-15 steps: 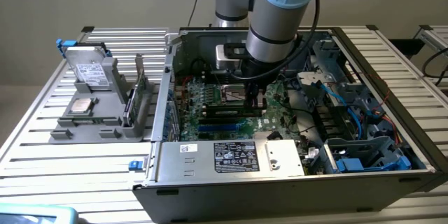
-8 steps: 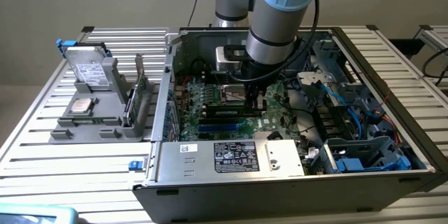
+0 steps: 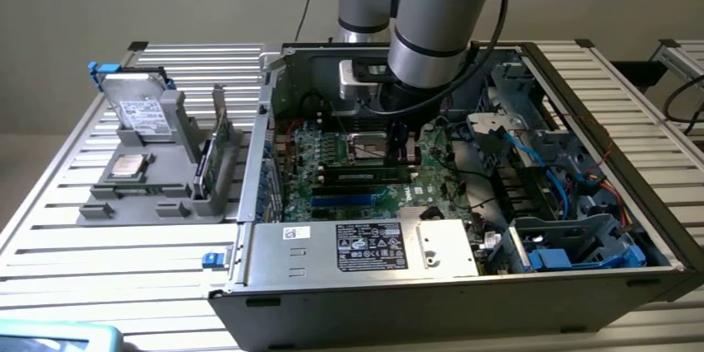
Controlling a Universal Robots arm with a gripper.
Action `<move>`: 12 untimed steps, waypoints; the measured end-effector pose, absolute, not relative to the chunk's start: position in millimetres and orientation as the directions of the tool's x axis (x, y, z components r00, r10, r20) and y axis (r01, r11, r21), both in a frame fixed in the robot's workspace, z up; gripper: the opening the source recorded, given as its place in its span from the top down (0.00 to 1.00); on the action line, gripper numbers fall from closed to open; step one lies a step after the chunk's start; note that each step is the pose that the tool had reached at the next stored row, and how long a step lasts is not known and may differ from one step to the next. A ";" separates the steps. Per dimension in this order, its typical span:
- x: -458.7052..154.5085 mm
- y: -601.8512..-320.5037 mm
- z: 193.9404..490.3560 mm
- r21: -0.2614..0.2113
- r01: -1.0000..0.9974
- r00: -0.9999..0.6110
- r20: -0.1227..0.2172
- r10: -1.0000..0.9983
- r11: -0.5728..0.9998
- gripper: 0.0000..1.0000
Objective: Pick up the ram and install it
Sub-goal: 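Press down the ram until it locks into place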
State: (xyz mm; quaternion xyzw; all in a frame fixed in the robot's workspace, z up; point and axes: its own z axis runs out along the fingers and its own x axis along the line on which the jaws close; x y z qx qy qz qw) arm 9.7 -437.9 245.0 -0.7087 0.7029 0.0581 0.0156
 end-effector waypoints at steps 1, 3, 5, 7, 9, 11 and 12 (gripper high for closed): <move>9.7 -437.9 244.9 0.060 -0.998 0.005 -0.104 -0.995 -0.011 0.89; 9.7 -438.2 244.5 0.060 -0.998 0.005 -0.104 -0.995 -0.011 0.89; 9.6 -438.5 242.3 0.060 -0.998 0.005 -0.104 -0.995 -0.011 0.89; 9.7 -438.6 238.8 0.060 -0.998 0.005 -0.104 -0.995 -0.011 0.89; 9.7 -438.6 236.4 0.060 -0.998 0.005 -0.104 -0.995 -0.011 0.89; 9.7 -438.6 234.9 0.060 -0.998 0.005 -0.104 -0.995 -0.011 0.89; 9.7 -438.6 234.2 0.060 -0.998 0.005 -0.104 -0.995 -0.011 0.89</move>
